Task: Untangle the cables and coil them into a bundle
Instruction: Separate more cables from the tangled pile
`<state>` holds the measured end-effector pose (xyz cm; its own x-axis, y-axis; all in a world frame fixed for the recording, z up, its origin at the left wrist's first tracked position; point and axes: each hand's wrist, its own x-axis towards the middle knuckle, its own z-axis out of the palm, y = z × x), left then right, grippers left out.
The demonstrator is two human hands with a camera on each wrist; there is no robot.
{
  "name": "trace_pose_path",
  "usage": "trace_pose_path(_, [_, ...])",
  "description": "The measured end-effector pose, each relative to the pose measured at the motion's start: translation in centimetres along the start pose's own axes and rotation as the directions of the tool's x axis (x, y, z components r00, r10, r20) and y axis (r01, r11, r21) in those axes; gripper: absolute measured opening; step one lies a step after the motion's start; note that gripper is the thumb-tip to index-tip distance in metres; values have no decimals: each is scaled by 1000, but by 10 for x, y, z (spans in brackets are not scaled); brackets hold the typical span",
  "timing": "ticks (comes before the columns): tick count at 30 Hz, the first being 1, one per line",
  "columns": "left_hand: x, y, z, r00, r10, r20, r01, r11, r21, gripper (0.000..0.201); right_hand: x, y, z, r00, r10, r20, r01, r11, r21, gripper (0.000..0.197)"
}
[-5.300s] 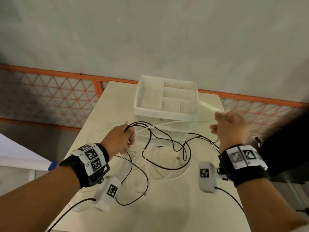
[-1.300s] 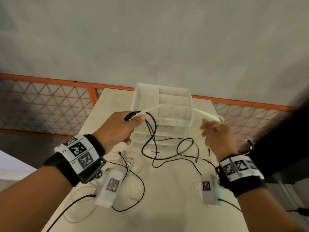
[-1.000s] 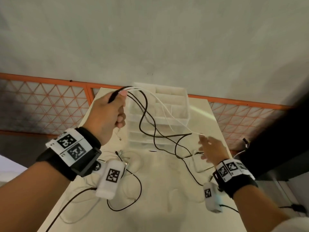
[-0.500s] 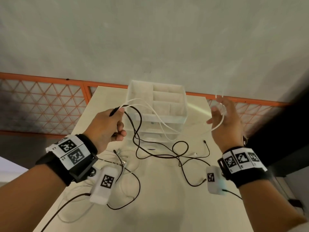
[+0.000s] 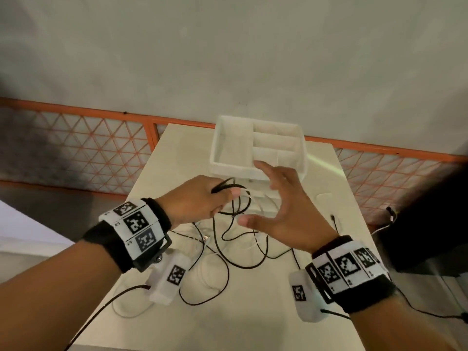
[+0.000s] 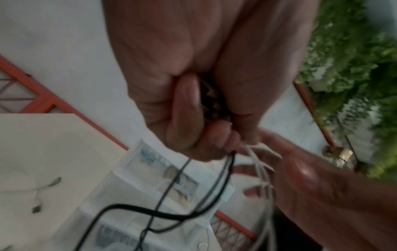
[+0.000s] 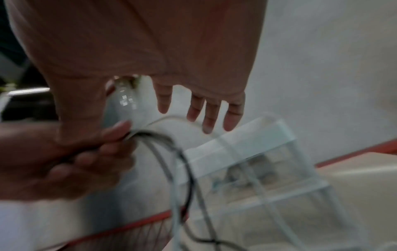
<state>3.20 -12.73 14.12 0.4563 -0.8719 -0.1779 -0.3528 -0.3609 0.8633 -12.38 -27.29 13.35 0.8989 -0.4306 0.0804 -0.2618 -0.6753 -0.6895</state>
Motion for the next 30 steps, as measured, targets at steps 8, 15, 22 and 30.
trace_pose_path(8, [-20, -36, -20, 998, 48, 51, -63, 941, 334, 55, 13, 47, 39, 988, 149, 41, -144, 984, -101, 15])
trace_pose_path(15, [-27, -119, -6, 987, 9, -163, 80, 845, 529, 60, 3, 93, 54, 914, 401, -60, -322, 626, -710, 54])
trace_pose_path(22, [-23, -104, 21, 975, 218, 42, -211, 853, 477, 43, 7, 23, 113, 939, 44, 340, 32, 976, -214, 71])
trace_pose_path(30, [-38, -144, -6, 927, -312, -209, 373, 825, 424, 46, 17, 34, 106, 856, 484, 179, -507, 855, 109, 49])
